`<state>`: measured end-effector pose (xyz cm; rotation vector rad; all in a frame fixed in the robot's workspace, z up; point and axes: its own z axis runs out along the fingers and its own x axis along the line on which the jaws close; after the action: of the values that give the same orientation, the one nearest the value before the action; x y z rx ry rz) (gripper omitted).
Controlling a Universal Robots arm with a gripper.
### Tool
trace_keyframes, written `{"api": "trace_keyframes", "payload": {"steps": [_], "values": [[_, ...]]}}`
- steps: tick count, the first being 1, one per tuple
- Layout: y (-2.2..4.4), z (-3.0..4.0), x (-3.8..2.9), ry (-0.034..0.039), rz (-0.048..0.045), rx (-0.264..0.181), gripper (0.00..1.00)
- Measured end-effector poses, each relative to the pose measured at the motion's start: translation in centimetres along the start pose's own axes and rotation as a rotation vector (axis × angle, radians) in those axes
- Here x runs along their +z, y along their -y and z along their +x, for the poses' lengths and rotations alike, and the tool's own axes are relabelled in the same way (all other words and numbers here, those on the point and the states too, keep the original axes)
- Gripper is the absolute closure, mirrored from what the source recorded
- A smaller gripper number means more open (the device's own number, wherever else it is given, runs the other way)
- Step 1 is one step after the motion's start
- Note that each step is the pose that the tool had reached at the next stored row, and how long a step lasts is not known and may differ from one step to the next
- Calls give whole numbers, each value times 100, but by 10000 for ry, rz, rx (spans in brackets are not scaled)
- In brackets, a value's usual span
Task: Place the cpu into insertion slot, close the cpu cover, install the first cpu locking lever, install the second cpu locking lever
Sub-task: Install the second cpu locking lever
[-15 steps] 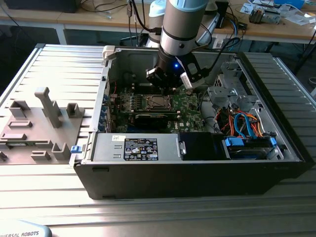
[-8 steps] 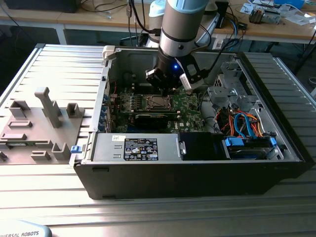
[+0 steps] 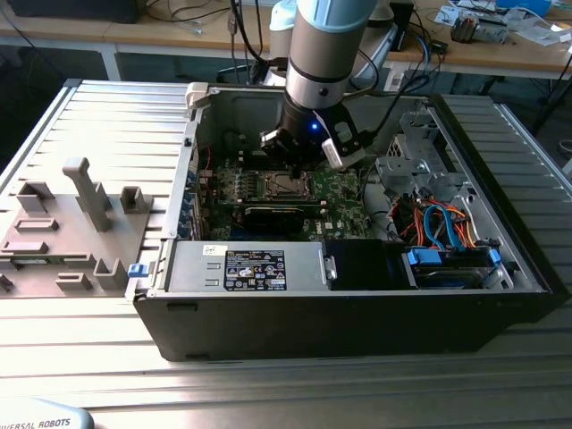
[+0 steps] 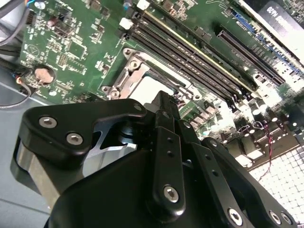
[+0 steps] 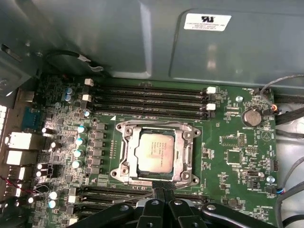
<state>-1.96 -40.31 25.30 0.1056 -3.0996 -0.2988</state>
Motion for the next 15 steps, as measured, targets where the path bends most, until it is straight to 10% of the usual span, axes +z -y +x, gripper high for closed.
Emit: {"api": "trace_keyframes", "payload": {"steps": [5,15], "values": [[131,111,39,2,-42,-3,89],[155,354,213,5,-84,-3,89]]}}
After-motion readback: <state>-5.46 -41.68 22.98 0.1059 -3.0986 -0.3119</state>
